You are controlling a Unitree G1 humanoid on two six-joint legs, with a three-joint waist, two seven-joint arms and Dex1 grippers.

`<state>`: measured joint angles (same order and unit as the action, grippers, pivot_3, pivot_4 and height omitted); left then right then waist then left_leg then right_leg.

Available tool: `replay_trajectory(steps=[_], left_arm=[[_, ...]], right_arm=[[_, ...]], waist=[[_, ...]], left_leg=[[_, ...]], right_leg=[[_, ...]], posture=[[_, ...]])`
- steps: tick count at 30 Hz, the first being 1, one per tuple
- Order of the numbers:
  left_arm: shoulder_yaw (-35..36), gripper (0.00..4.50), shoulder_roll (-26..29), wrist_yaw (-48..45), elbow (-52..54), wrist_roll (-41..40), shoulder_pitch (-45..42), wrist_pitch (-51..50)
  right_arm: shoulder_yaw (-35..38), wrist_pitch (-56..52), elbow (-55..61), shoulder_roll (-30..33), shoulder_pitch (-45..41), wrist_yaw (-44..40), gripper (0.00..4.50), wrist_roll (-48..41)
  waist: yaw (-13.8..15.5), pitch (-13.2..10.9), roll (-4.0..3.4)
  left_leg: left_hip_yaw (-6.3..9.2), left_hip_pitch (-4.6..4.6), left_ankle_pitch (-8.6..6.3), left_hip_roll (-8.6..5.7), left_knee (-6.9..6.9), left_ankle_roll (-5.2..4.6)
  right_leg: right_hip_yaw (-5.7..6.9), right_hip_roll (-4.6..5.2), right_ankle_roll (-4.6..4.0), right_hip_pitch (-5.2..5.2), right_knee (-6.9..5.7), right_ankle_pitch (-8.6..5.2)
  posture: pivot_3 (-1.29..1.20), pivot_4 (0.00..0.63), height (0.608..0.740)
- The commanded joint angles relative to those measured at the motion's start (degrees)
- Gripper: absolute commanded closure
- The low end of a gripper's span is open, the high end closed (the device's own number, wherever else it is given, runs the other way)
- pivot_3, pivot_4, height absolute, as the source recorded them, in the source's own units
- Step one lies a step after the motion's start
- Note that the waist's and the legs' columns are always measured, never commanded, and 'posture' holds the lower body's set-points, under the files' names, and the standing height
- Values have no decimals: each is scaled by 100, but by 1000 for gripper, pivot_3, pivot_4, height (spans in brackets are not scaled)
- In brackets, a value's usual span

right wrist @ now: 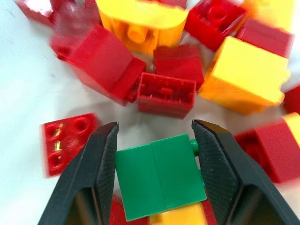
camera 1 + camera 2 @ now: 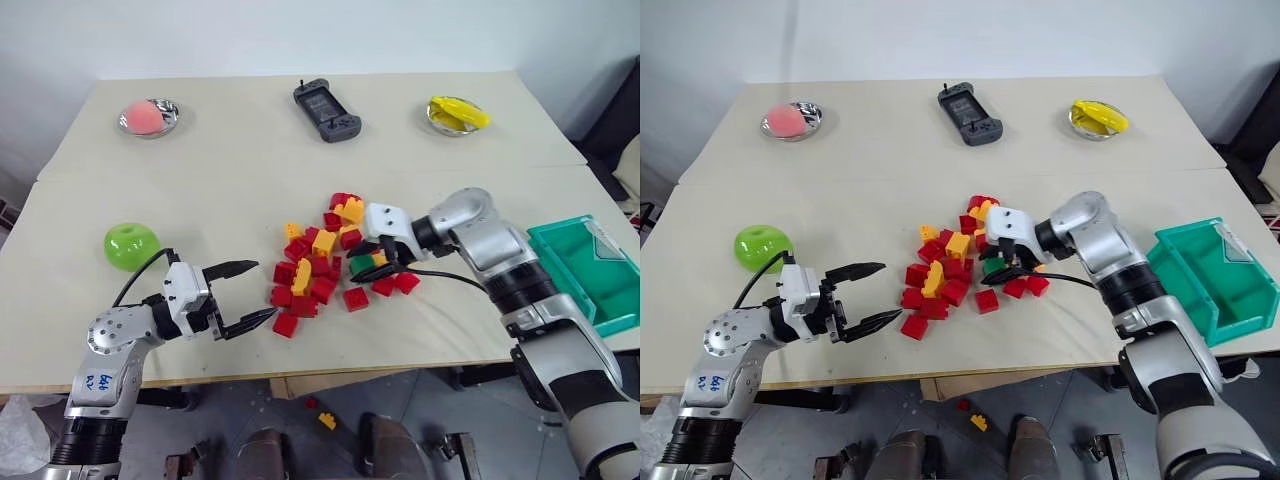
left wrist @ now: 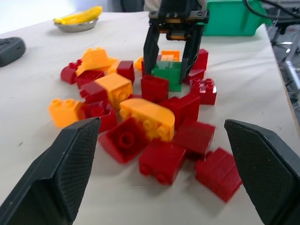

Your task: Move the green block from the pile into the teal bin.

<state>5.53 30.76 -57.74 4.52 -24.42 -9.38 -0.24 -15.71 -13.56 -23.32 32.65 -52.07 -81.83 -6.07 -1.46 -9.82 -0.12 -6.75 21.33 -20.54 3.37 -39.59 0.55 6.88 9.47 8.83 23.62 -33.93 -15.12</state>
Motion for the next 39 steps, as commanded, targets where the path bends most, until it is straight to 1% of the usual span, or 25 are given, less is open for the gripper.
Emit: replay_trajectory(steps=[1, 2, 3, 4, 5, 6, 7, 9, 10, 12, 15, 17, 19, 21, 23, 26, 28, 30, 34, 36, 39], left_arm=[[-197, 0, -192, -51, 138, -143, -195, -22], [-280, 0, -286, -47, 130, -157, -287, -59], [-428, 0, -442, -52, 52, -149, -462, -74], [-555, 0, -595, -61, -32, -150, -626, -98], [-633, 0, -701, -71, -94, -145, -737, -112], [-686, 0, -791, -84, -124, -153, -803, -125], [-819, 0, -984, -118, -313, -120, -1014, -107], [-994, 0, -1257, -174, -592, -58, -1310, -58], [-1038, 0, -1338, -194, -682, -33, -1396, -33], [-1114, 0, -1548, -235, -962, -6, -1657, 25], [-1203, 0, -1753, -301, -1316, 65, -1967, 144], [-1221, 0, -1805, -344, -1427, 82, -2057, 193], [-1236, 0, -1813, -364, -1473, 102, -2074, 225], [-1214, 0, -1760, -355, -1431, 100, -2003, 199], [-1186, 0, -1679, -347, -1305, 94, -1876, 176], [-1098, 0, -1520, -252, -1070, 80, -1672, 121], [-986, 0, -1368, -146, -876, 59, -1515, 60], [-861, 0, -1202, -48, -723, 53, -1368, 5], [-456, 0, -802, 353, -489, 184, -1013, 3], [-146, 0, -636, 725, -332, 252, -718, -53], [147, 0, -525, 1153, -97, 333, -284, -106]], right_arm=[[1127, -309, 949, 498, 290, 85, 2391, -862], [1453, -603, 1197, 697, 483, 222, 2391, -1060], [2008, -915, 1439, 965, 782, 474, 2391, -1272], [2517, -1135, 1651, 1219, 1091, 688, 2391, -1436], [2854, -1284, 1813, 1391, 1314, 849, 2391, -1560], [3186, -1224, 1979, 1501, 1557, 964, 2391, -1652], [3785, -1129, 2047, 1671, 1885, 1264, 2391, -1600], [4647, -1111, 2147, 1907, 2407, 1894, 2391, -1445], [4899, -1170, 2184, 1980, 2590, 2168, 2391, -1372], [5490, -995, 2008, 2229, 3227, 2452, 2391, -1093], [5991, -822, 1490, 2417, 3841, 2919, 2391, -831], [6040, -631, 1254, 2449, 4130, 3039, 2391, -750], [5995, -655, 1118, 2431, 4313, 3161, 2391, -747], [5871, -765, 952, 2355, 4277, 3282, 2391, -843], [5758, -717, 733, 2285, 4174, 3403, 1658, -892], [5547, -533, 499, 2287, 4008, 3393, 747, -947], [5368, -252, 379, 2301, 3836, 3363, 35, -948], [5165, -49, 374, 2276, 3669, 3171, 10, -1064], [4603, -71, 1189, 1950, 3466, 2104, 10, -1888], [4029, -85, 1753, 1695, 3462, 1720, 10, -2087], [3396, 22, 2217, 1317, 3438, 1491, 10, -2155]], waist=[[-5, -1, 0], [-7, 0, 0], [5, 0, 0], [58, 0, 2], [102, -1, 2], [129, -1, 2], [142, -1, 3], [210, -1, 2], [216, -1, 2], [257, -1, 4], [271, -1, 4], [259, -1, 4], [205, 1, 0], [154, 2, -2], [117, 2, -2], [122, 2, -2], [125, 2, -3], [126, 2, -3], [127, 2, -3], [125, 2, -3], [126, 1, -2]], left_leg=[[0, 0, 0, 0, 0, 0], [-1, 0, 0, 0, -1, 0], [-1, -1, 0, 0, 0, 0], [0, -2, 0, 0, 2, 0], [1, -1, -1, 1, 0, 0], [-1, -1, -2, 0, -3, -2], [-3, -1, -3, -1, -4, -2], [-3, -2, -3, -1, -9, -3], [-6, -2, -3, -1, -11, -3], [-9, -2, -3, -1, -13, -3], [-9, -4, -3, -1, -12, -4], [-13, -7, -4, -1, -13, -5], [-16, -9, -4, -1, -12, -5], [-15, -10, -4, 0, -9, -5], [-14, -12, -4, 0, -10, -5], [-14, -12, -4, 0, -11, -5], [-13, -11, -4, 0, -12, -5], [-12, -10, -4, 0, -14, -5], [-8, -11, -4, 2, -15, -5], [-7, -11, -4, 2, -15, -5], [-6, -9, -4, 3, -15, -5]], right_leg=[[0, 0, 0, 0, 1, 0], [-1, 0, 0, 0, 1, 0], [-1, 0, 0, 0, 1, 0], [0, 0, 0, -1, 1, 0], [2, 0, 0, -3, 4, 0], [0, 0, 1, -4, 6, 1], [-2, 0, 3, -4, 6, 2], [-1, 0, 3, -7, 7, 2], [-3, 0, 5, -7, 7, 3], [-4, 0, 5, -6, 7, 3], [-5, 0, 5, -8, 9, 3], [-7, 0, 6, -11, 11, 4], [-10, 0, 6, -11, 12, 4], [-11, 0, 6, -10, 10, 4], [-11, 0, 6, -11, 9, 4], [-12, 0, 6, -11, 9, 4], [-13, 0, 7, -11, 8, 4], [-14, 0, 7, -11, 9, 4], [-12, 0, 7, -12, 7, 4], [-11, 0, 7, -12, 6, 4], [-10, 0, 7, -11, 6, 4]], posture=[[0, 150, 740], [0, 150, 740], [0, 150, 740], [0, 150, 740], [0, 150, 740], [0, 150, 740], [0, 150, 740], [0, 150, 740], [0, 150, 740], [0, 150, 740], [0, 150, 740], [0, 150, 740], [0, 150, 740], [0, 150, 740], [0, 150, 740], [0, 150, 740], [0, 150, 740], [0, 150, 740], [0, 150, 740], [0, 150, 740], [0, 150, 740]])
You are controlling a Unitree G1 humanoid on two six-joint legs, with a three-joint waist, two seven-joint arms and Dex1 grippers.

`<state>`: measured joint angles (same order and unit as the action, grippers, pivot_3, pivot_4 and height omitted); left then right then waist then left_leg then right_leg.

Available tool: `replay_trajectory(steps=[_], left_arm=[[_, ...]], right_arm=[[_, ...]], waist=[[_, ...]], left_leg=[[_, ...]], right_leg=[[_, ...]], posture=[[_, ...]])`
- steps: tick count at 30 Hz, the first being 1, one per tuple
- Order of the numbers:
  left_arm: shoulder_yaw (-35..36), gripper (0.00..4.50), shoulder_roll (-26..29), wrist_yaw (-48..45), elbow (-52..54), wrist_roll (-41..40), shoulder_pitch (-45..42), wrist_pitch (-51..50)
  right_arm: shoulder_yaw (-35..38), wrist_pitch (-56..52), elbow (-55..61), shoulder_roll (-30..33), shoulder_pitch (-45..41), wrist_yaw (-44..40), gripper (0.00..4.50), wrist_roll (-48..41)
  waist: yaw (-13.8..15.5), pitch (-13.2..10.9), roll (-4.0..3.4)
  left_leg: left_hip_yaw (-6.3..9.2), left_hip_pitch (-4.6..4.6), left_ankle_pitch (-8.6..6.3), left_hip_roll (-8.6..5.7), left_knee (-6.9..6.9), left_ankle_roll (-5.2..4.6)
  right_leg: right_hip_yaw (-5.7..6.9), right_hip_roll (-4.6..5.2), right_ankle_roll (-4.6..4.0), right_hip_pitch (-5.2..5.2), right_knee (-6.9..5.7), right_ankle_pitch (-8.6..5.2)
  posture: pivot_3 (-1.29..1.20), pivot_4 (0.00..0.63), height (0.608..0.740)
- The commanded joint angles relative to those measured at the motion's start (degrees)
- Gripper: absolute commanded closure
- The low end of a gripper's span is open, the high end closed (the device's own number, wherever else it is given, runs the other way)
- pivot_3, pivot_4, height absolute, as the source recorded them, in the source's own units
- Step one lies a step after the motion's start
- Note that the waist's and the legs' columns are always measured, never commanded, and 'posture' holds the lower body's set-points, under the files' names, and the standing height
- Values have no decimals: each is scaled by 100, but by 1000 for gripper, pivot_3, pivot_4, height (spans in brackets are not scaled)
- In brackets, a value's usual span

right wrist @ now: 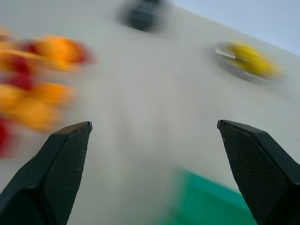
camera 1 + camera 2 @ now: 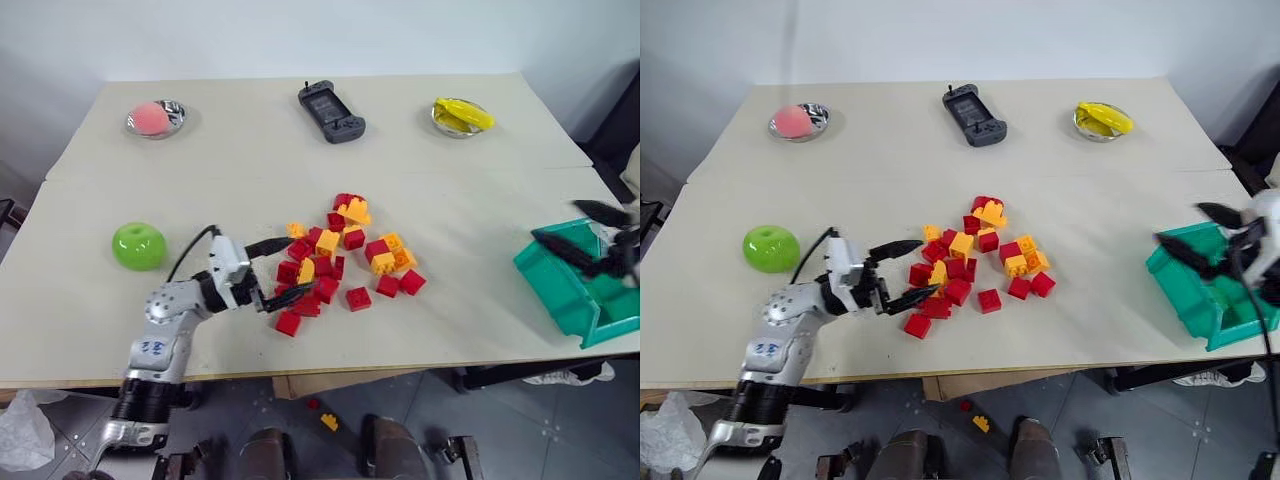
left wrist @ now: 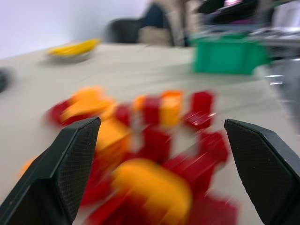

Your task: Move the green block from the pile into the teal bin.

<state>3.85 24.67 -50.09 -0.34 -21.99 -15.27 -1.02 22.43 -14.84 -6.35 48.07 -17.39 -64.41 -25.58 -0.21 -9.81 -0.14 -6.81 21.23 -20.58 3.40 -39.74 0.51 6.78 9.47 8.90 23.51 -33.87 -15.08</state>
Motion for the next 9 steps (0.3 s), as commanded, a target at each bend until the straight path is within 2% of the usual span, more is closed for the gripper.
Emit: replay_trajectory(steps=[1, 4, 9], left_arm=[[428, 0, 120, 543, 476, 147, 509, 3], [636, 0, 205, 820, 697, 300, 973, 81], [1010, 0, 267, 1130, 1121, 242, 1516, 39]], right_arm=[[-681, 220, 692, -376, -11, -335, 10, -190], [-1150, 350, 980, -715, 62, -414, 10, -163], [-1384, 698, 1009, -960, 463, -436, 10, -47]], waist=[[6, 0, 0], [59, -1, 1], [110, -2, 3]], left_leg=[[1, 0, 0, 0, 0, 0], [6, 4, -1, -1, -3, -1], [7, 5, -6, 0, -7, -2]], right_leg=[[1, 0, 0, -1, -1, 0], [4, 0, 0, -1, -1, 0], [6, 0, -1, -1, -1, 0]], posture=[[0, 150, 740], [0, 150, 740], [0, 150, 740]])
